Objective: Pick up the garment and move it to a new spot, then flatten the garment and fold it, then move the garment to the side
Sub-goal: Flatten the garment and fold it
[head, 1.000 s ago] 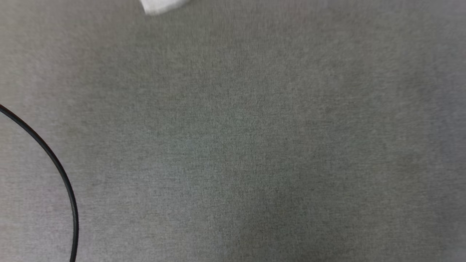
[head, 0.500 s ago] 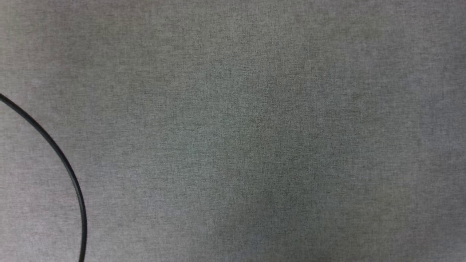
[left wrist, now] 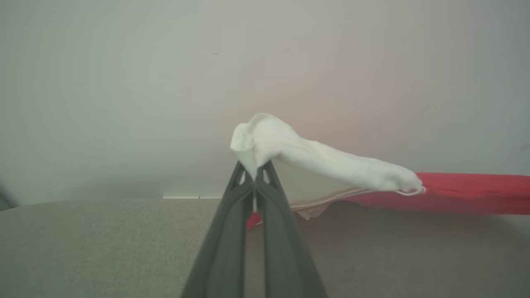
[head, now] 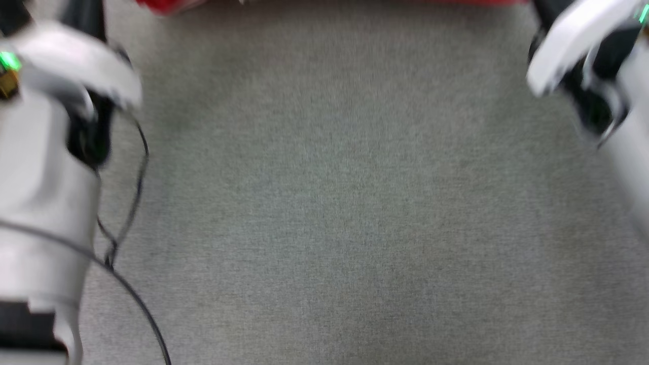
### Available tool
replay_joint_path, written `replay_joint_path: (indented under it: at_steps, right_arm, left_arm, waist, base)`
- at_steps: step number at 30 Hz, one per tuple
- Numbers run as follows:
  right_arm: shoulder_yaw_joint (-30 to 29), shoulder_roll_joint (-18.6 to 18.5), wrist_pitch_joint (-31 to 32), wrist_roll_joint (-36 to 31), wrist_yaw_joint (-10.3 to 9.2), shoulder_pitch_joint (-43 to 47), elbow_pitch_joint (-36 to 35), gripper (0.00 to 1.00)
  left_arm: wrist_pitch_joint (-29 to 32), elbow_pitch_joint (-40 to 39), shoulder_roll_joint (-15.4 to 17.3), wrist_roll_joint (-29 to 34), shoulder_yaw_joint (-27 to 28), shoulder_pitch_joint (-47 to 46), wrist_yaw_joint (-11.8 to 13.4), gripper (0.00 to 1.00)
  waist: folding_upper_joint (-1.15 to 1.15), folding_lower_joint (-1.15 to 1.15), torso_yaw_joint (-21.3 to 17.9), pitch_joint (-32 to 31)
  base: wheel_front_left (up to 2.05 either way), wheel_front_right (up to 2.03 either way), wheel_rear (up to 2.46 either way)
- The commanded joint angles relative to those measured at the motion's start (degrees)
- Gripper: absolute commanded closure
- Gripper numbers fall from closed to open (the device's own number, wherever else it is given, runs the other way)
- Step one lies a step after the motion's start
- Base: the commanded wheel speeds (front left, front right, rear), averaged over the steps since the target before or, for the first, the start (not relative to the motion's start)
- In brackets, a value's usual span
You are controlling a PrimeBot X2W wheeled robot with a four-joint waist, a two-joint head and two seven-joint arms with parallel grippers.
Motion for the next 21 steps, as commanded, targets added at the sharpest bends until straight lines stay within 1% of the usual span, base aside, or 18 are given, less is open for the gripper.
replay_joint_path:
  at_steps: [1,5,9,14,18,21]
  right_arm:
    - [0.6,-0.6,-0.8,0.7,-0.04,3.6,-0.6,1.00]
    - [2.4,-1.7,-2.9,2.4,-0.04,13.7,-2.4,1.00]
    - [3.0,-2.8,-5.1,4.0,-0.04,22.9,-4.6,1.00]
    - [3.1,-4.7,-6.9,4.8,-0.06,33.3,-8.0,1.00]
    - [2.9,-5.3,-6.9,4.9,-0.06,40.8,-11.3,1.00]
    - [1.6,-6.3,-7.0,4.8,-0.06,45.8,-14.5,1.00]
  left_arm:
    - [-0.3,-0.8,0.1,-0.5,0.1,3.9,0.0,1.00]
    - [-0.4,-5.3,0.4,-2.3,1.2,16.7,0.2,1.00]
    - [-0.4,-11.8,0.8,-3.0,1.7,29.1,2.5,1.00]
    - [1.8,-22.6,1.8,-5.0,3.0,44.5,7.0,1.00]
    - [4.8,-32.4,2.4,-6.2,4.0,55.6,11.5,1.00]
    - [6.8,-39.7,2.7,-7.1,4.6,63.1,14.9,1.00]
  waist:
    - [0.00,0.00,0.5,-6.8]
    - [0.00,0.00,0.6,-12.0]
    - [0.00,0.00,0.9,-16.1]
    - [0.00,0.00,0.8,-20.3]
    - [0.00,0.00,0.5,-23.1]
    - [0.00,0.00,0.2,-24.6]
  base:
    - [0.00,0.00,0.00]
    - [0.00,0.00,0.00]
    - [0.00,0.00,0.00]
    - [0.00,0.00,0.00]
    - [0.00,0.00,0.00]
    - [0.00,0.00,0.00]
